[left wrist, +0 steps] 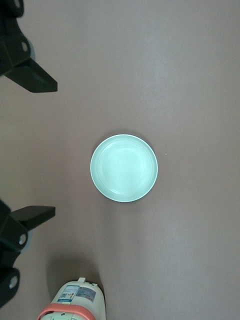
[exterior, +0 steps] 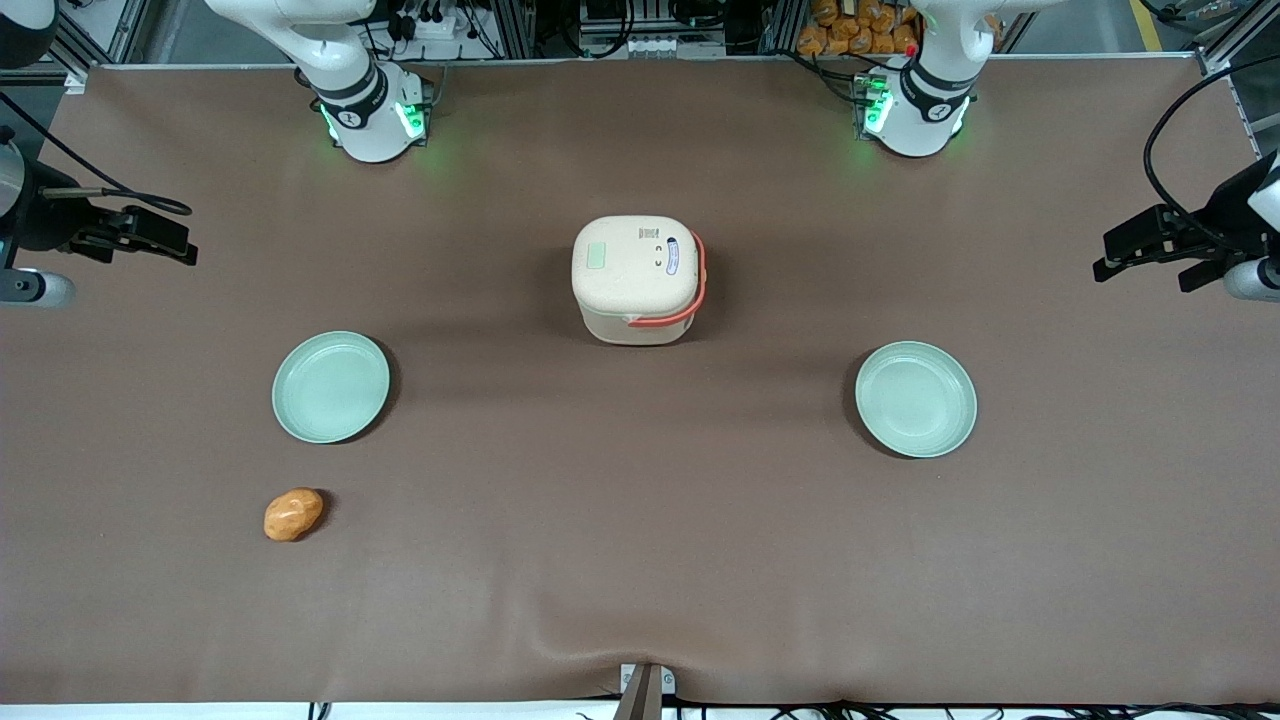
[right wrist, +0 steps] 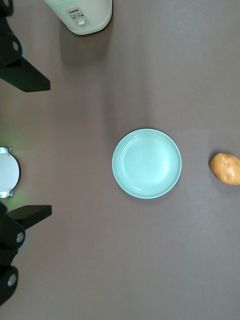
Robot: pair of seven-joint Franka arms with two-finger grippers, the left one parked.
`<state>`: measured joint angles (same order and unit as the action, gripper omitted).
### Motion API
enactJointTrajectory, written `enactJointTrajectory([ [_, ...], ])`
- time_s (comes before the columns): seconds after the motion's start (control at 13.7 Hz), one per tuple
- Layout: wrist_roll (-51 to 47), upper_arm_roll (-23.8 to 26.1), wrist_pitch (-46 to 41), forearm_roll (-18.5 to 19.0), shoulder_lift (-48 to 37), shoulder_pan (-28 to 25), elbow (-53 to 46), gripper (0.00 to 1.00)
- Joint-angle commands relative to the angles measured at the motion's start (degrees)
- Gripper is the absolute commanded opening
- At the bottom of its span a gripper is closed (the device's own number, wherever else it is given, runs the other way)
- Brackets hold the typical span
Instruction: Press rice cooker button with right arm
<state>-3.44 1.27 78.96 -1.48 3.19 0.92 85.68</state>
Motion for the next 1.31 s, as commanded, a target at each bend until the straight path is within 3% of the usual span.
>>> enactJointTrajectory([
  [0.0,-0.43,-0.39,-0.82,1.13,-0.90,-0.66,-0.25,1.00],
  [0.44,-0.25,-0.48,-0.82,1.65,-0.90,-0.57,-0.25,1.00],
  [0.66,0.10,-0.21,-0.91,7.62,-0.90,-1.45,-0.33,1.00],
  [1.02,-0.43,0.05,-2.23,1.85,-0.73,-3.38,-0.16,1.00],
  [1.24,-0.69,0.23,-1.09,-1.15,-0.29,-7.85,0.10,1.00],
])
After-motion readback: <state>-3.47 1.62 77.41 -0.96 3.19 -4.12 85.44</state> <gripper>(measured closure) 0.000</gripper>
